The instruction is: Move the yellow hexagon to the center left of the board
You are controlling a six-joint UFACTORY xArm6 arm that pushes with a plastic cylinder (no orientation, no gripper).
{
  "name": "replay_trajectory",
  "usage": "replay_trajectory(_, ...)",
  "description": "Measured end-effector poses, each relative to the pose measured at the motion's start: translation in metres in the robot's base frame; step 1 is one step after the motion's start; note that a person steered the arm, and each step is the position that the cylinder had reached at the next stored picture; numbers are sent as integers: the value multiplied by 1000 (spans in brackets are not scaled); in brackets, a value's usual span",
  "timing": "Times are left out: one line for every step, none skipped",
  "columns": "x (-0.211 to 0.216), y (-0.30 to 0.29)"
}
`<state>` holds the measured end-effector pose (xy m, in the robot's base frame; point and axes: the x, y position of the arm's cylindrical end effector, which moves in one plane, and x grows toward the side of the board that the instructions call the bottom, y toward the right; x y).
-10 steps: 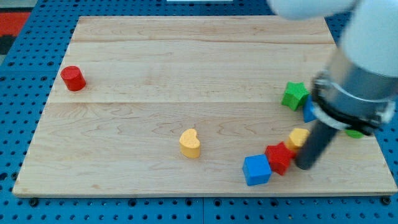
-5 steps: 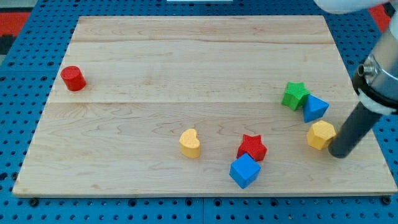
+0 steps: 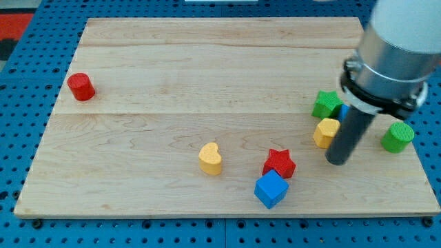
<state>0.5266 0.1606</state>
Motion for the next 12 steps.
replay_trajectory(1,22)
replay_trajectory(2,54)
replay_trajectory(-24,47)
replay_trajectory(-37,-24)
replay_trajectory(-50,-131)
replay_trajectory(-77,-115)
replay_trajectory(-78,-41)
replay_trajectory(-103,-87)
replay_trajectory(-104,-178)
replay_trajectory(-120,-274)
replay_trajectory(-143,-296)
replay_trajectory(-154,-236)
